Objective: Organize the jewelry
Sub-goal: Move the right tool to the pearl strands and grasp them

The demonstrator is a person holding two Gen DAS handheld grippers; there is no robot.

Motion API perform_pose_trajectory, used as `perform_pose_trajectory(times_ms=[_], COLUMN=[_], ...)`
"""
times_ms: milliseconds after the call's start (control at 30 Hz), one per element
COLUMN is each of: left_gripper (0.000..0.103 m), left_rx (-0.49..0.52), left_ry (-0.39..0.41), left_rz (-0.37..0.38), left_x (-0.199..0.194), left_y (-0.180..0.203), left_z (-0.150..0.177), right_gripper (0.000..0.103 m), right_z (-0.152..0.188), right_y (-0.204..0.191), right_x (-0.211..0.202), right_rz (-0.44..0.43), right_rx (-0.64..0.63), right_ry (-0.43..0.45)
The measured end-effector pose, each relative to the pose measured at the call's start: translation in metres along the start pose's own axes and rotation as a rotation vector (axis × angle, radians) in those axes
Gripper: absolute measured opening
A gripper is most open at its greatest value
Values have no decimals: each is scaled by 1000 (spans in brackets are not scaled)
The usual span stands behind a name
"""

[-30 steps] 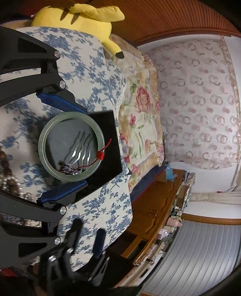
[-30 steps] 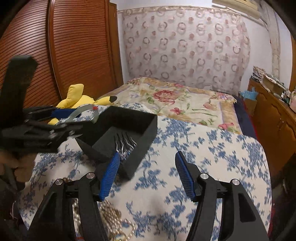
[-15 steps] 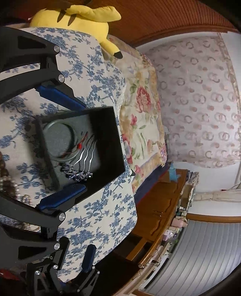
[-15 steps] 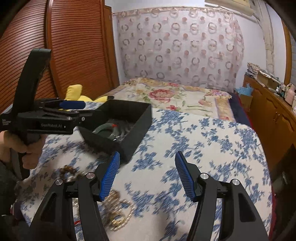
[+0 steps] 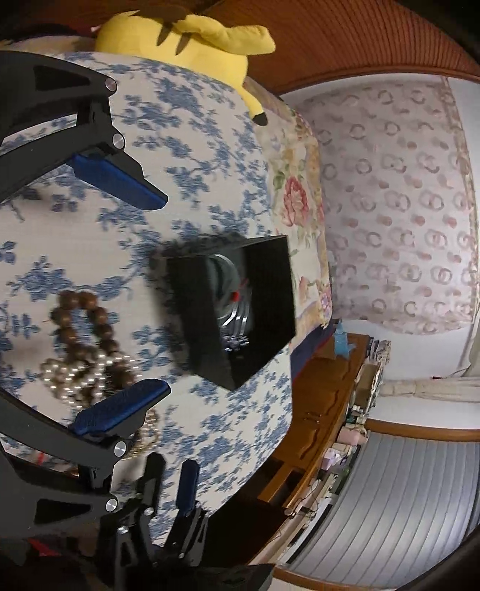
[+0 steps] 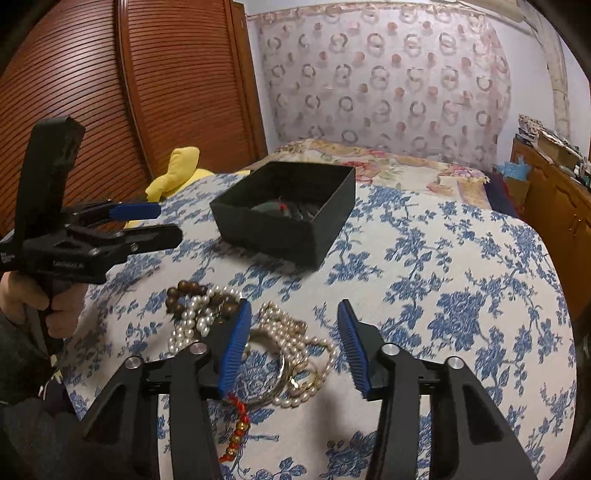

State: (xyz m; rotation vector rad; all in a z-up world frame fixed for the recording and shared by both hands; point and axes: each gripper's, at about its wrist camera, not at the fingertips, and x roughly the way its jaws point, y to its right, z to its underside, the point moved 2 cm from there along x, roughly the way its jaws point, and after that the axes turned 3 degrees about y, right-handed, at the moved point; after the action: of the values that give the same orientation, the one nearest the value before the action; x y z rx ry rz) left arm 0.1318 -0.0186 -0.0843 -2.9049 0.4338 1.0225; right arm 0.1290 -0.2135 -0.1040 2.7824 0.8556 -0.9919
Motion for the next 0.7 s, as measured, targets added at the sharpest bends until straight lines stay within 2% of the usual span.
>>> perform_pose_trajectory(times_ms=[67, 200, 433, 700], left_gripper=[90, 90, 91, 91], left_rx=[14, 33, 19, -6], left_ry=[-18, -46, -80, -86], left_rz=[3, 2, 0, 1], left_x=[0, 0, -4, -7], left_y=[2, 2, -6, -14], left_z=[9, 23, 44, 51], right_gripper=[41, 38, 26, 24], right_z=[3, 4, -3, -2], right_y=[-2, -7, -26, -33], right_x=[2, 6, 20, 37], right_rz=[0, -23, -59, -37], right_rx=[-7, -16, -65, -132], right_ry=[-17, -30, -54, -119])
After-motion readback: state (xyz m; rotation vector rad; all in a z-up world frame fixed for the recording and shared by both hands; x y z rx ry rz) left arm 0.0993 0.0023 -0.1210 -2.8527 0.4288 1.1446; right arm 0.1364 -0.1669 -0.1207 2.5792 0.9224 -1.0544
